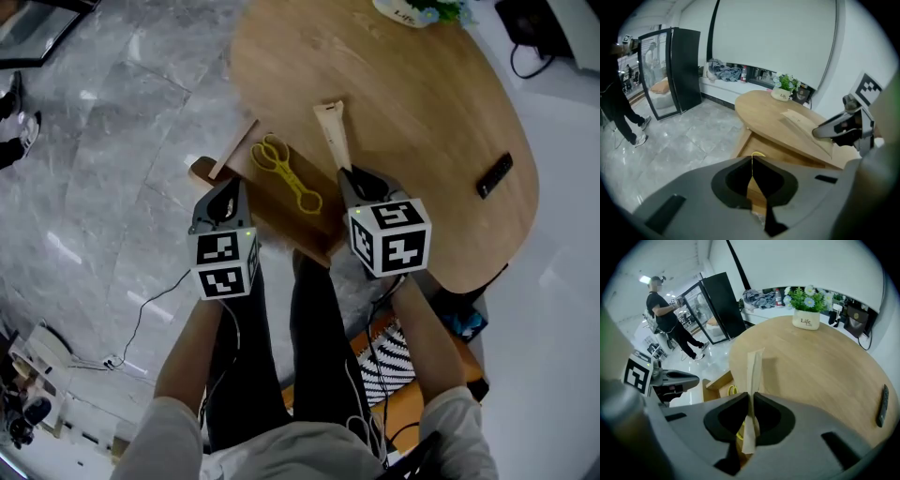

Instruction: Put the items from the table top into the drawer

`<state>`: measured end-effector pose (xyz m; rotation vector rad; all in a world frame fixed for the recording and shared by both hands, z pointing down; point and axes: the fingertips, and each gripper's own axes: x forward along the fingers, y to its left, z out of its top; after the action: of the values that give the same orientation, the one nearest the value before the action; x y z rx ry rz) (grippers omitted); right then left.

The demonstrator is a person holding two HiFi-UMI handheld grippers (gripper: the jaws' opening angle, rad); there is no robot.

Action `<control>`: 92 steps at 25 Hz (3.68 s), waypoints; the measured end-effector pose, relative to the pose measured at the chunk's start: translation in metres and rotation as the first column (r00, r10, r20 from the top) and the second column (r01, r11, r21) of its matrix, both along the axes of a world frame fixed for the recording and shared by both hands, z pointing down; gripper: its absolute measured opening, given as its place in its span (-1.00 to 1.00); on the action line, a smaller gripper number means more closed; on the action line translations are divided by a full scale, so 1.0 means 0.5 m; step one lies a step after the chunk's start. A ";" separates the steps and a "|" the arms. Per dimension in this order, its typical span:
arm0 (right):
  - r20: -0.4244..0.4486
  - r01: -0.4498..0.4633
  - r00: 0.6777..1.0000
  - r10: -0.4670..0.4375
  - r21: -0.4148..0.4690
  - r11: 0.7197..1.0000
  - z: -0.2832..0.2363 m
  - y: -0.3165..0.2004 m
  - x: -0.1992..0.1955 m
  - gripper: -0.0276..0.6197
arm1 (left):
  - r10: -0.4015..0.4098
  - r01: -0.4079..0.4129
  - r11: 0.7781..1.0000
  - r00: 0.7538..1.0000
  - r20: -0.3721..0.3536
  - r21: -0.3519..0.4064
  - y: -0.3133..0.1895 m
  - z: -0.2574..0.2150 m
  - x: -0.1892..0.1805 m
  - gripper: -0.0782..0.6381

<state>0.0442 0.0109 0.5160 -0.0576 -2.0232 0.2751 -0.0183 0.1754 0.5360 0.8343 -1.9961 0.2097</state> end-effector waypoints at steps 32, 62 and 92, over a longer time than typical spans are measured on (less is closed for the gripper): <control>-0.144 0.283 0.947 -0.288 -0.052 0.958 0.126 0.253 0.001 -0.35 | -0.114 0.114 0.993 0.993 -0.040 -0.001 0.151 0.044 -0.070 -0.75; 0.011 -0.386 0.922 0.386 0.037 0.922 -0.033 -0.261 0.230 -0.42 | 0.269 -0.268 0.962 0.963 -0.002 0.045 -0.338 -0.060 0.081 -0.75; 0.059 -0.835 0.549 0.834 0.071 0.545 0.026 -0.704 0.414 -0.40 | 0.530 -0.534 0.843 0.845 0.071 0.061 -0.804 -0.045 0.177 -0.75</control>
<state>0.2514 -0.3409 0.5288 1.0190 -1.9342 0.7861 0.0703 -0.2267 0.5137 1.4428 -1.7831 0.4773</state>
